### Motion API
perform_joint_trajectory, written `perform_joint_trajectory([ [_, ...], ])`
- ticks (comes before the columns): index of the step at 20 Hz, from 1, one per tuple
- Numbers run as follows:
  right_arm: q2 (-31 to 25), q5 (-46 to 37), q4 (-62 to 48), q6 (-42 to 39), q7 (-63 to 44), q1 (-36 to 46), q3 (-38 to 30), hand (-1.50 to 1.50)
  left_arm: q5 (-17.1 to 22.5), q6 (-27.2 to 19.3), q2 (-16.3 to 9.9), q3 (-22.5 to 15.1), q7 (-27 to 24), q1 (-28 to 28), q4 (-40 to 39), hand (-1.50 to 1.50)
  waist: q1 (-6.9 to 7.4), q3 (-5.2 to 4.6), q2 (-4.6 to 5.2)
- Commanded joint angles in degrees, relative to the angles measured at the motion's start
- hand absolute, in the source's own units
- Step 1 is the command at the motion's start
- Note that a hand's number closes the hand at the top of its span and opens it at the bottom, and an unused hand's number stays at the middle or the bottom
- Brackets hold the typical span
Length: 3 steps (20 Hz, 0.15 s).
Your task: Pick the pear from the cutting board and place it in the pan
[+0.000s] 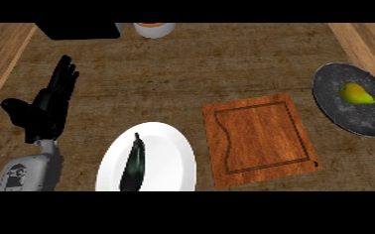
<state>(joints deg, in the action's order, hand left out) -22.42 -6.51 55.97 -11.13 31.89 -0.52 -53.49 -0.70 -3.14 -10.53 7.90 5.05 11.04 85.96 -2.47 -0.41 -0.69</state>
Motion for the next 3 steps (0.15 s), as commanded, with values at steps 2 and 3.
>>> perform_joint_trajectory([
  [2,8.98,1.5,22.38,0.14,-9.88,-9.83,0.94,-1.5,-1.88,-1.63,1.78,-2.11,0.62,0.79,0.86,0.0,0.98,0.16,0.4],
  [3,11.06,1.4,26.99,0.04,-10.59,-11.71,1.5,-1.5,-0.28,0.27,0.47,-0.07,-1.99,1.36,-3.7,0.0,0.82,0.14,0.54],
])
